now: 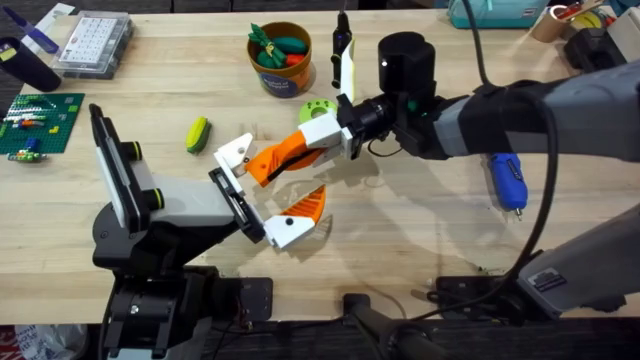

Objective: Pick up the gripper from the table and insert it into the empty holder that is missing its gripper. Then pick up a screw, insert it into the mounting hole, and use the screwdriver to tighten it. Finally, clean up the table by picking up the vegetable and placing it into the bucket.

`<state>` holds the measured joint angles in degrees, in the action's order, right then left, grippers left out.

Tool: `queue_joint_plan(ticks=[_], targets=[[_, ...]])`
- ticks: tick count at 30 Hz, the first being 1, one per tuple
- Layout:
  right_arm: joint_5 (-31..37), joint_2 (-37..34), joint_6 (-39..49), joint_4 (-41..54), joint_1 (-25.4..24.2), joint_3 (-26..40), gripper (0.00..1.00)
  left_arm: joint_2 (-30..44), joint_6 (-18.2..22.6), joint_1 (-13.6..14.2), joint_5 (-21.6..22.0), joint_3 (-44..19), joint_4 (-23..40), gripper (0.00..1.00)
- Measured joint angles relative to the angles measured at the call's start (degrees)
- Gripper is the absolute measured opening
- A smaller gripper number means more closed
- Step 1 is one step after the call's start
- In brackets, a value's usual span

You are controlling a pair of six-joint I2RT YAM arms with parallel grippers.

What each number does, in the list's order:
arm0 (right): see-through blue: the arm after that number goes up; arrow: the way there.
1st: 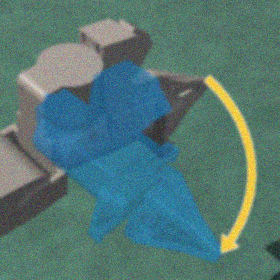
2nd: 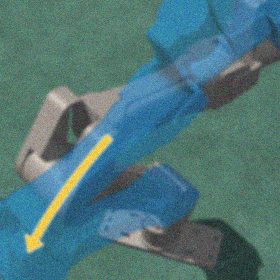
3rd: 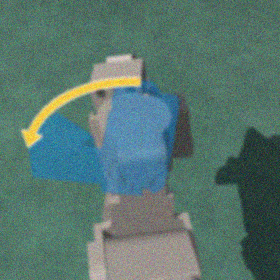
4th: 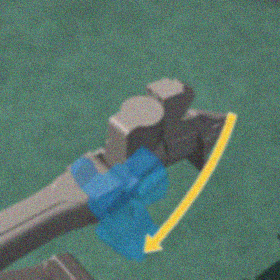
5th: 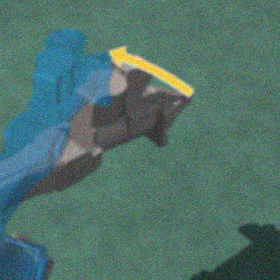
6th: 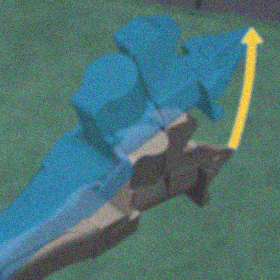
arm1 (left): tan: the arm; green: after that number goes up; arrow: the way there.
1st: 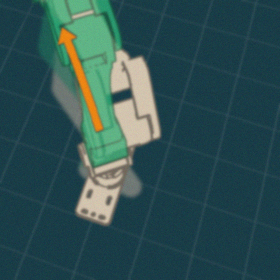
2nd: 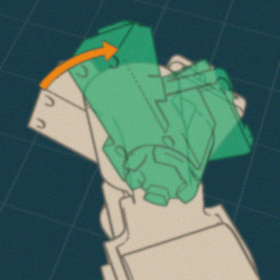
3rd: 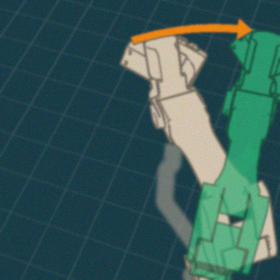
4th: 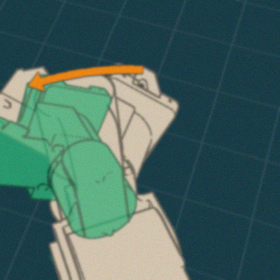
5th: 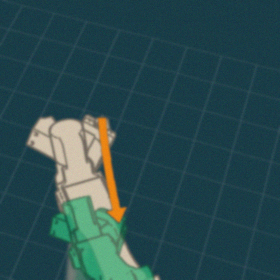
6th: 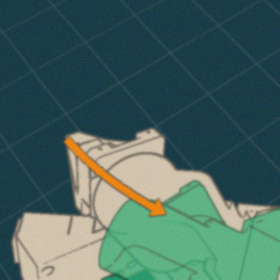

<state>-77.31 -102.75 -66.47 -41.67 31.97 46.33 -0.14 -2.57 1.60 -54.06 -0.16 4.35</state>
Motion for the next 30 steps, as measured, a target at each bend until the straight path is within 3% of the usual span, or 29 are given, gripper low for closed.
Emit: queue_joint_plan(ticks=[18,30], targets=[[-0.49,-0.30,0.01,0.20,-2.20,-0.11,0.019,0.15,0.00,-0.19,-0.10,-0.13,0.38,0.987],[-0.12,-0.30,-2.22,-7.39,-2.32,-0.11,0.020,0.15,0.20,-0.13,-0.20,-0.15,0.38,0.987]])
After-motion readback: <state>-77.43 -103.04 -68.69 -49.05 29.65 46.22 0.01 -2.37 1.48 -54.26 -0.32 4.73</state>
